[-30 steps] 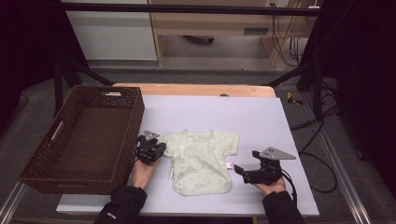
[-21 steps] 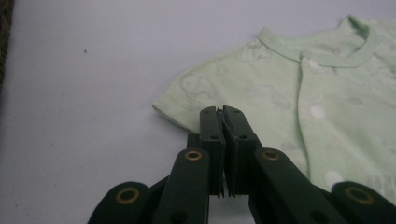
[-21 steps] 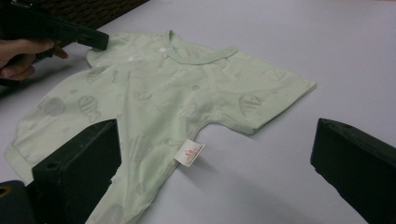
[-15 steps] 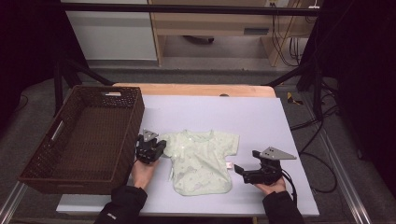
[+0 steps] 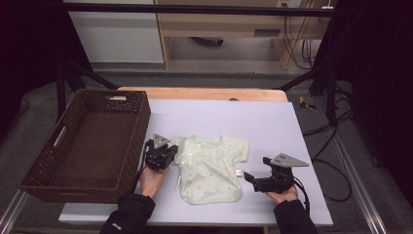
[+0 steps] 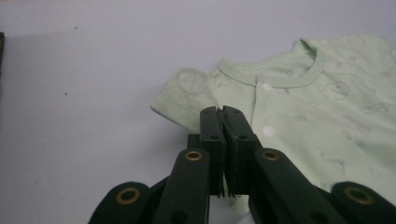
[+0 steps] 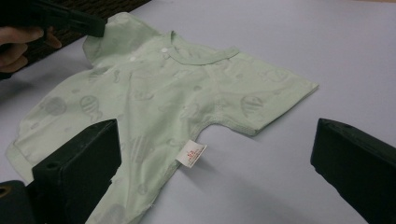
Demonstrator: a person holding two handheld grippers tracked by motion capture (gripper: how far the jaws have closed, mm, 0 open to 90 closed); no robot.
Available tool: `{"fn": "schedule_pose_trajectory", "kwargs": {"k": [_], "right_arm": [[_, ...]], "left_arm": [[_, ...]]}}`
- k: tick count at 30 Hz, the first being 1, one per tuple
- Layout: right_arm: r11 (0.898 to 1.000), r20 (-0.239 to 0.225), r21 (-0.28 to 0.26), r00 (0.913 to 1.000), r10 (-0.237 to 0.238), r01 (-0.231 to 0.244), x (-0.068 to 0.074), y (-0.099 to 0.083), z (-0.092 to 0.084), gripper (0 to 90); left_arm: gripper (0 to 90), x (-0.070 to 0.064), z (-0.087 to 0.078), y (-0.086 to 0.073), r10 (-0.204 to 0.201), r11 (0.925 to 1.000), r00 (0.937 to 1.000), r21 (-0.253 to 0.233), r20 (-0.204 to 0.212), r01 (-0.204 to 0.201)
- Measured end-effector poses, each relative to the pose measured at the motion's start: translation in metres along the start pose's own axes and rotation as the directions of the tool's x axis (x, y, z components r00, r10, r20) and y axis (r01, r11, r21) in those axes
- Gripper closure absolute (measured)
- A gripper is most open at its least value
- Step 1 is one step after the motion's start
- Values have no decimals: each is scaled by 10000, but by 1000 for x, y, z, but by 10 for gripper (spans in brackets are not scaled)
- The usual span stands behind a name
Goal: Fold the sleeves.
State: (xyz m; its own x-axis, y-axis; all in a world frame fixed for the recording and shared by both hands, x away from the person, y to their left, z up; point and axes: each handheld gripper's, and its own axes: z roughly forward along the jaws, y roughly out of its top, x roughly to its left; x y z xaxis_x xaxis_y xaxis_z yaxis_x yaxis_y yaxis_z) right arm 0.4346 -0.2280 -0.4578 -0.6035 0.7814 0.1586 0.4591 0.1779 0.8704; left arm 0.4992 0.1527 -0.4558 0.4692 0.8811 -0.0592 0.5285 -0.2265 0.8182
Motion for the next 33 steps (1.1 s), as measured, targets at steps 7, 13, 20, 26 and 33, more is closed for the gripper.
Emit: {"fn": "schedule_pose_trajectory", "kwargs": {"k": [7, 13, 20, 26, 33], "right_arm": [[10000, 13, 22, 10000, -24, 24, 0, 0, 1, 23], [10000, 8, 63, 10000, -45, 44, 0, 0, 0, 22], [10000, -5, 79, 10000, -44, 44, 1, 0, 1, 22], [9999, -13, 93, 10000, -37, 37, 1, -1, 1, 22], [10000, -14, 85, 10000, -45, 45, 1, -1, 1, 22]], "left_arm": [[866, -10, -2, 8, 189, 9998, 9995, 29, 236, -189], [866, -22, 5, 11, 462, 9986, 9981, 246, 405, -472], [865, -35, 16, 12, 629, 9967, 9958, 479, 663, -662], [864, -41, 27, 7, 737, 9937, 9948, 788, 701, -792], [814, -42, 30, 4, 738, 9940, 9897, 710, 1228, -829]]}}
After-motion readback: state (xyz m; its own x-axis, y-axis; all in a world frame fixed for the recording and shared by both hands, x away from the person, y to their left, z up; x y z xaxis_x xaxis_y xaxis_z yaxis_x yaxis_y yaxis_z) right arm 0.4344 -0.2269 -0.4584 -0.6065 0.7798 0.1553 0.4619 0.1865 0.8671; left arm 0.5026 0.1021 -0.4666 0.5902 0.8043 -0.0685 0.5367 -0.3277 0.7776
